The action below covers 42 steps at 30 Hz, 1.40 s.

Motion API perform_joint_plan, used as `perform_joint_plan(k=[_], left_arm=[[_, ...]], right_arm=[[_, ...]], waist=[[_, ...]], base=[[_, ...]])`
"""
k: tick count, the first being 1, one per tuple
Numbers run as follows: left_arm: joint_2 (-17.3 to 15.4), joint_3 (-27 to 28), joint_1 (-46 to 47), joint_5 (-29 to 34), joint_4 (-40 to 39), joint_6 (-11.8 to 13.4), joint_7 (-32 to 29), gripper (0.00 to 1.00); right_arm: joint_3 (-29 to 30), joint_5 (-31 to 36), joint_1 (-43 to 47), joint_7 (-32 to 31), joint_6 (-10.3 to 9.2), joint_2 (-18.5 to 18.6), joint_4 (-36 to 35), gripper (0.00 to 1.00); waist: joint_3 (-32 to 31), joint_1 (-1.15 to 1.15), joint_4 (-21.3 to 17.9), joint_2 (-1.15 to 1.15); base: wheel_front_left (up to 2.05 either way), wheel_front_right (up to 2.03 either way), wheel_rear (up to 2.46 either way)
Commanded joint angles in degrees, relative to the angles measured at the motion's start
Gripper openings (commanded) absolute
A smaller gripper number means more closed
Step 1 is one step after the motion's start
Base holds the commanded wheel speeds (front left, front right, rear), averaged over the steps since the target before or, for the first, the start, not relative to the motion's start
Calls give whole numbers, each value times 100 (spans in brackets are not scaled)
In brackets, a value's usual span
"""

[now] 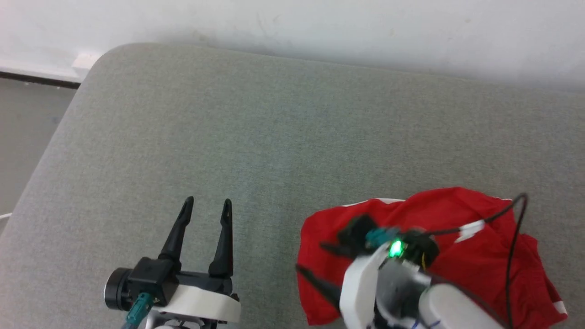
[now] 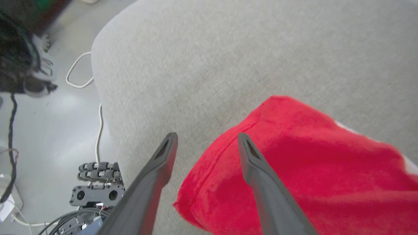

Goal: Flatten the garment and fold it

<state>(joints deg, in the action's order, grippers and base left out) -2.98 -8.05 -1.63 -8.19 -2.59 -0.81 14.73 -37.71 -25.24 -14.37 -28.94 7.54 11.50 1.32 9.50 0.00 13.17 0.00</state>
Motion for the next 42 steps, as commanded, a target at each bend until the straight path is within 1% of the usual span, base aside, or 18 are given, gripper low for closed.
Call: perform_joint_plan(k=[1, 4, 7, 10, 12, 15, 18, 23, 29, 33, 36, 37, 38, 39, 40, 42], left_arm=[[10, 9, 44, -53, -1, 36, 27, 100], [10, 3, 28, -32, -36, 35, 27, 100], [10, 16, 44, 95, -103, 32, 27, 100], [10, 24, 67, 229, -152, 16, 27, 100], [10, 35, 72, 256, -176, 5, 27, 100], [10, 60, 64, 281, -174, -13, 27, 100], [10, 88, 48, 288, -165, -31, 27, 100], [10, 110, 40, 310, -126, -71, 27, 100], [10, 106, 66, 355, -87, -123, 27, 100], [10, 105, 31, 378, -71, -136, 27, 100], [10, 96, 15, 380, -52, -144, 27, 100], [10, 96, 12, 379, -50, -145, 27, 100], [10, 97, 10, 379, -50, -145, 27, 100], [10, 100, 7, 378, -51, -144, 27, 100], [10, 104, 4, 378, -54, -142, 27, 100], [10, 112, 0, 377, -60, -138, 27, 100]], right_arm=[[108, 28, -78, 86, -5, -50, -53, 100], [852, 195, -86, 386, -5, -273, -278, 100], [1790, 627, -25, 536, -5, -326, -470, 100], [2757, 1266, 204, 472, -5, -205, -591, 100], [3386, 1613, 481, 317, -5, -222, -623, 100], [4021, 1908, 917, 96, -5, -355, -679, 100], [4344, 2035, 1278, -106, -5, -534, -756, 100], [4532, 2118, 1492, -93, -5, -701, -692, 100], [4719, 2459, 1418, 192, -5, -759, -473, 100], [4892, 2651, 1444, 184, -5, -781, -325, 100], [4953, 2649, 1477, 142, -5, -802, -127, 100], [4961, 2633, 1480, 140, -5, -810, -62, 85], [4964, 2628, 1477, 151, -5, -816, -4, 45], [4964, 2624, 1466, 171, -5, -821, 45, 32], [4965, 2616, 1450, 192, -5, -826, 85, 0], [4965, 2600, 1408, 236, -5, -833, 143, 0]], waist=[[-49, 0, -76, 0], [-50, 0, -145, 0], [2, 0, -192, 0], [67, 0, -200, 0], [100, 0, -194, 0], [135, 0, -179, 0], [148, 0, -179, 0], [130, 0, -201, 0], [63, 0, -197, 0], [11, 0, -198, 0], [-19, 0, -192, 0], [-28, 0, -192, 0], [-33, 0, -193, 0], [-37, 0, -197, 0], [-40, 0, -202, 0], [-35, 0, -218, 0]], base=[[0, 0, 0], [0, 0, 0], [0, 0, 0], [0, 0, 0], [0, 0, 0], [0, 0, 0], [0, 0, 0], [0, 0, 0], [0, 0, 0], [0, 0, 0], [0, 0, 0], [0, 0, 0], [0, 0, 0], [0, 0, 0], [0, 0, 0], [0, 0, 0]])
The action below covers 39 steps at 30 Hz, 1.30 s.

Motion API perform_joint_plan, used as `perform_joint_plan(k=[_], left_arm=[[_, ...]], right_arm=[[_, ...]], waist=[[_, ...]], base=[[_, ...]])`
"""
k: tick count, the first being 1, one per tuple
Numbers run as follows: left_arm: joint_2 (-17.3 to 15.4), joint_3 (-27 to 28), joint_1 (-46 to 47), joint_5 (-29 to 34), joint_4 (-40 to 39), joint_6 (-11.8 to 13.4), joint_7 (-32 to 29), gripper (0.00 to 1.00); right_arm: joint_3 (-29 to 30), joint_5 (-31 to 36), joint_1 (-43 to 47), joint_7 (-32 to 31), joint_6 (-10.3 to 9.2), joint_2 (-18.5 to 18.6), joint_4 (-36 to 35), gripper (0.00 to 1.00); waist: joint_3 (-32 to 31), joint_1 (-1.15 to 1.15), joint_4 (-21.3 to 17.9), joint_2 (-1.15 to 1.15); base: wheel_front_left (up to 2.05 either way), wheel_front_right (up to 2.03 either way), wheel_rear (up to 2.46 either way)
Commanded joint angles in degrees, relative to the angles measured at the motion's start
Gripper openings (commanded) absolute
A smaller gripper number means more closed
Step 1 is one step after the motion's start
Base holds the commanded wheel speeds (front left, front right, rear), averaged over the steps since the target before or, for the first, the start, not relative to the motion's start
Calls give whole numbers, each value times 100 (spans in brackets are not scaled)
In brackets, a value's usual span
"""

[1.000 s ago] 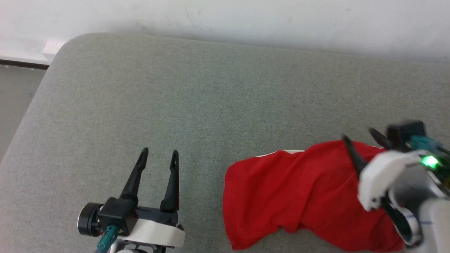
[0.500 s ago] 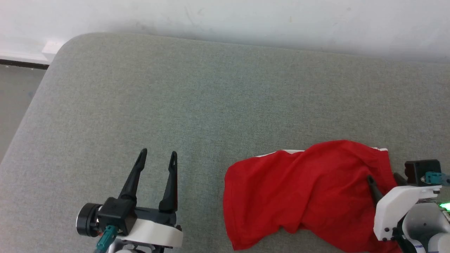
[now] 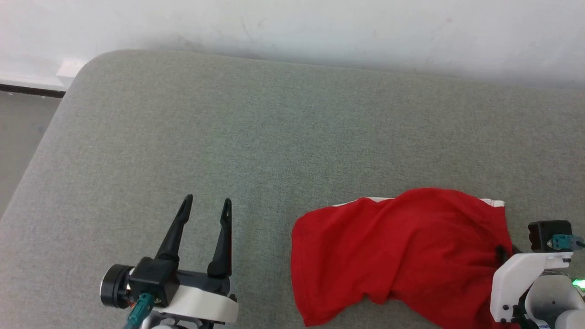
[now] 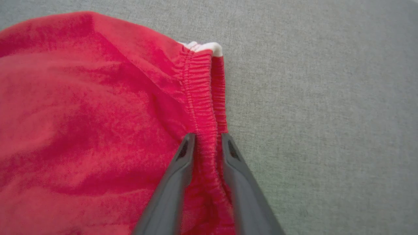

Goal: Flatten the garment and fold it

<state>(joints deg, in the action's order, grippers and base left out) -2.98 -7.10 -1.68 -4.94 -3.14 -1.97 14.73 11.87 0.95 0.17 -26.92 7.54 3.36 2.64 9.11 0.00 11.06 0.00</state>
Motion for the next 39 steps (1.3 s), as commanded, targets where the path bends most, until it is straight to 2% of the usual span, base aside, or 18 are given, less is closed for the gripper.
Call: perform_joint_plan(k=[1, 6, 14, 15, 16, 17, 18, 25, 28, 33, 39], left_arm=[[11, 22, 5, 49, -10, -18, 27, 100], [11, 34, -9, 20, -43, 5, 27, 100], [11, 13, -21, -34, -10, 16, 27, 100], [11, 9, -22, -37, 0, 15, 27, 100], [11, 6, -22, -39, 9, 14, 27, 100], [11, 7, -22, -41, 16, 15, 27, 100], [11, 8, -22, -44, 21, 13, 27, 100], [11, 74, -46, -14, -41, 10, 27, 100], [11, 117, -52, -11, -118, 25, 27, 100], [11, 136, -15, 3, -157, -6, 27, 100], [11, 94, 99, -8, -139, -59, 27, 100]], right_arm=[[7, -25, -73, 56, -5, -21, 20, 0], [106, -44, -170, 75, -5, -29, -68, 0], [467, -6, 216, -444, -5, -31, -275, 0], [462, -11, 254, -468, -5, -32, -284, 7], [449, -25, 273, -474, -5, -34, -282, 35], [430, -57, 265, -432, -5, -36, -280, 97], [402, -82, 243, -353, -5, -37, -280, 100], [301, -436, -14, 437, -5, -45, -564, 100], [322, -560, -105, 596, -5, -46, -712, 100], [318, -561, -275, 387, -5, -47, -618, 100], [345, -493, -730, 46, -5, -47, -63, 100]], waist=[[9, 0, -16, 0], [35, 0, -81, 0], [-12, 0, -122, 0], [-18, 0, -132, 0], [-23, 0, -144, 0], [-30, 0, -159, 0], [-37, 0, -172, 0], [-62, 0, -306, 0], [-9, 0, -382, 0], [110, 0, -473, 0], [274, 0, -441, 0]], base=[[0, 0, 0], [0, 0, 0], [0, 0, 0], [0, 0, 0], [0, 0, 0], [0, 0, 0], [0, 0, 0], [0, 0, 0], [0, 0, 0], [0, 0, 0], [0, 0, 0]])
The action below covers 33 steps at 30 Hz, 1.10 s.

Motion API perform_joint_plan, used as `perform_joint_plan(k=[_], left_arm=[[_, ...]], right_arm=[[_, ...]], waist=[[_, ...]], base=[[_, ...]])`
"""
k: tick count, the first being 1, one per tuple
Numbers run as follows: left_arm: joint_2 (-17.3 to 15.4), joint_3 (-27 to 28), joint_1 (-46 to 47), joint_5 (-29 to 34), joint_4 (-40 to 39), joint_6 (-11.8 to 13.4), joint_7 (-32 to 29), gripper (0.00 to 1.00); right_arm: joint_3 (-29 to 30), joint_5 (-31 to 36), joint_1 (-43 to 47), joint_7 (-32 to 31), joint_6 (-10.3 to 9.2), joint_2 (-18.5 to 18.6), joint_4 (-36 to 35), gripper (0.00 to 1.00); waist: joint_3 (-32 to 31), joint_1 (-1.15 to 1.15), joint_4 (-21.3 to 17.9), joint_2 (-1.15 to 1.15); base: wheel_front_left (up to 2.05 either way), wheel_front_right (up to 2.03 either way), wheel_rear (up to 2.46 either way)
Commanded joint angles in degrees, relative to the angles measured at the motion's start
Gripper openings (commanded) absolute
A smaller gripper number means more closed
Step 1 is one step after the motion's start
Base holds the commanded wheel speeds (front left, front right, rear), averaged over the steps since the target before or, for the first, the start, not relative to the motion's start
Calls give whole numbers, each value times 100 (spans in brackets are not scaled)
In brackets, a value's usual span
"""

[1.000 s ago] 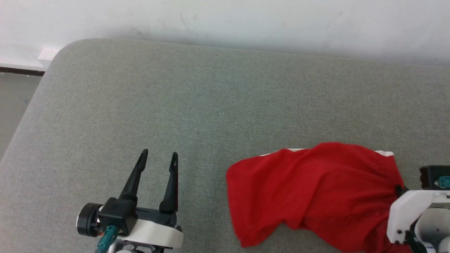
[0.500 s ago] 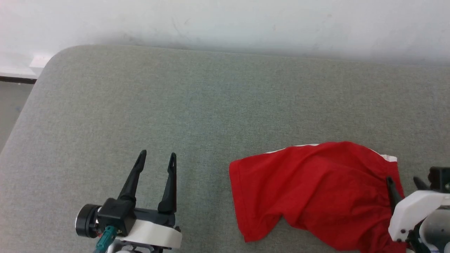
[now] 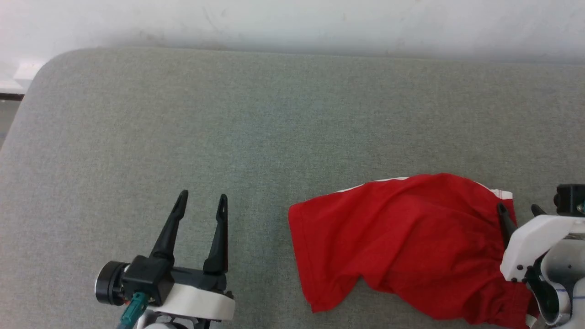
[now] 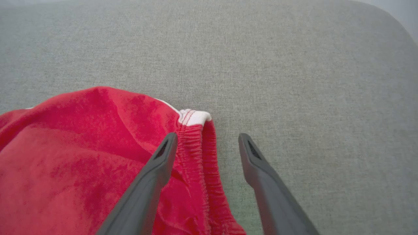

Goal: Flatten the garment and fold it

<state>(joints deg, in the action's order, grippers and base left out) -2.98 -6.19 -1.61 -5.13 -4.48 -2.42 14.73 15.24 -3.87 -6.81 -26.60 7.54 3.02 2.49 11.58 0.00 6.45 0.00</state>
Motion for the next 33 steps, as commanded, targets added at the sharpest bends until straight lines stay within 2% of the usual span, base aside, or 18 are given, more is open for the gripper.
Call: perform_joint_plan(k=[1, 6, 7, 9, 10, 19, 24, 26, 33], left_arm=[[11, -8, 111, 10, 2, -22, 27, 100], [11, -55, 173, 10, 54, -43, 27, 100], [11, -62, 178, 10, 62, -45, 27, 100], [11, -73, 177, 10, 74, -45, 27, 100], [11, -76, 176, 10, 77, -45, 27, 100], [11, -63, 141, 29, 145, -69, 27, 100], [-61, -98, 242, -210, 333, -281, 17, 100], [-204, -189, 408, -380, 466, -381, -266, 100], [-770, -818, 1255, -1175, 668, -499, -2046, 100]], right_arm=[[10, 18, -107, 0, -5, -13, 42, 100], [43, 129, -398, 60, -5, -13, 393, 100], [51, 148, -434, 72, -5, -13, 449, 78], [78, 175, -482, 85, -5, -13, 547, 14], [110, 194, -497, 90, -5, -13, 588, 0], [147, 228, -475, 151, -5, -13, 767, 0], [28, 187, -444, 216, -5, -14, 742, 0], [-36, 180, -457, 231, -5, -14, 709, 0], [-264, 139, -569, 309, -5, -14, 592, 0]], waist=[[47, 0, 39, 0], [116, 0, 160, 0], [118, 0, 181, 0], [119, 0, 216, 0], [117, 0, 230, 0], [10, 0, 186, 0], [-19, 0, 120, 0], [23, 0, 108, 0], [249, 0, 65, 0]], base=[[0, 0, 0], [0, 0, 0], [0, 0, 0], [0, 0, 0], [0, 0, 0], [0, 0, 0], [0, 0, 0], [0, 0, 0], [0, 0, 0]])
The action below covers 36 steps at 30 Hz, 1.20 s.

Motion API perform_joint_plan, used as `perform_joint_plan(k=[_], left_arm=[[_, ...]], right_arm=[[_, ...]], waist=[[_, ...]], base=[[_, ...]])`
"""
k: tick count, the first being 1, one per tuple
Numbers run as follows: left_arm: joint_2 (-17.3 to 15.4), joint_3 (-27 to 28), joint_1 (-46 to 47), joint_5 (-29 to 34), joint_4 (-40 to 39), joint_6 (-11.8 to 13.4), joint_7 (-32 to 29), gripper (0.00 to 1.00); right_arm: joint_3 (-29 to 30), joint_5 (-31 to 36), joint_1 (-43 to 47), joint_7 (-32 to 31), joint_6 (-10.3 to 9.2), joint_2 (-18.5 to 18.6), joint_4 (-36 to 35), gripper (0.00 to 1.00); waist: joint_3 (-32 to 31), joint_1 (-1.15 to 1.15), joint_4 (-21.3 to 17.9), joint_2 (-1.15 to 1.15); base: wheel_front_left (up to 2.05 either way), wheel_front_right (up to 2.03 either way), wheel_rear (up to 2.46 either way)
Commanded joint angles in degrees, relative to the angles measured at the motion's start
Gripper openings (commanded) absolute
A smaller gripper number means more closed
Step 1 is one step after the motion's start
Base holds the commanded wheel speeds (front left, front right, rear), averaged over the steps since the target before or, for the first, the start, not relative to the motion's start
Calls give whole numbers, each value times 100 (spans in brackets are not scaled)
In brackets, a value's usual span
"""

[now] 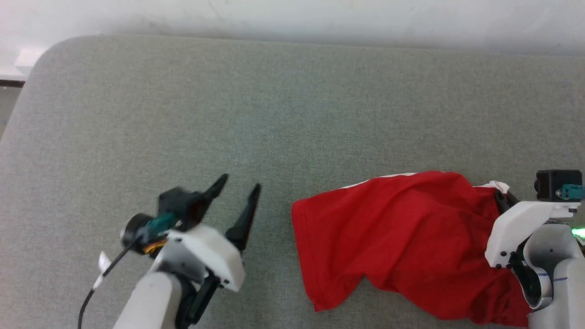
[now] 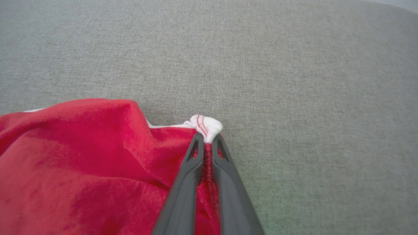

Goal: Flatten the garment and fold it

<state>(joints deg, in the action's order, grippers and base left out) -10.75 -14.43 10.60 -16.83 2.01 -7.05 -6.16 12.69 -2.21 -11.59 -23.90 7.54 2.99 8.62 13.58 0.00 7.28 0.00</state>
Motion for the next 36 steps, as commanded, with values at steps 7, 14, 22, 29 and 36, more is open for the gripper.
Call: perform_joint_plan(k=[7, 14, 22, 29, 36], left_arm=[[-28, -684, 494, -915, 15, -42, -1211, 100], [-25, -805, 653, -1200, 183, 8, -1913, 100], [106, -849, 717, -1493, 267, 40, -2237, 100], [121, -966, 797, -1552, 366, 28, -2334, 0], [118, -946, 919, -1566, 409, 13, -2099, 0]], right_arm=[[-183, -80, -234, 98, -5, -11, 38, 0], [-273, -71, -344, 109, -5, -11, 48, 0], [-266, -59, -407, 131, -5, -12, 69, 0], [-286, -52, -490, 177, -5, -12, 91, 0], [-306, -55, -554, 280, -5, -12, 93, 0]], waist=[[229, 0, -92, 0], [355, 0, -172, 0], [462, 0, -193, 0], [538, 0, -217, 0], [564, 0, -247, 0]], base=[[0, 0, 0], [0, 0, 0], [0, 0, 0], [0, 0, 0], [0, 0, 0]])
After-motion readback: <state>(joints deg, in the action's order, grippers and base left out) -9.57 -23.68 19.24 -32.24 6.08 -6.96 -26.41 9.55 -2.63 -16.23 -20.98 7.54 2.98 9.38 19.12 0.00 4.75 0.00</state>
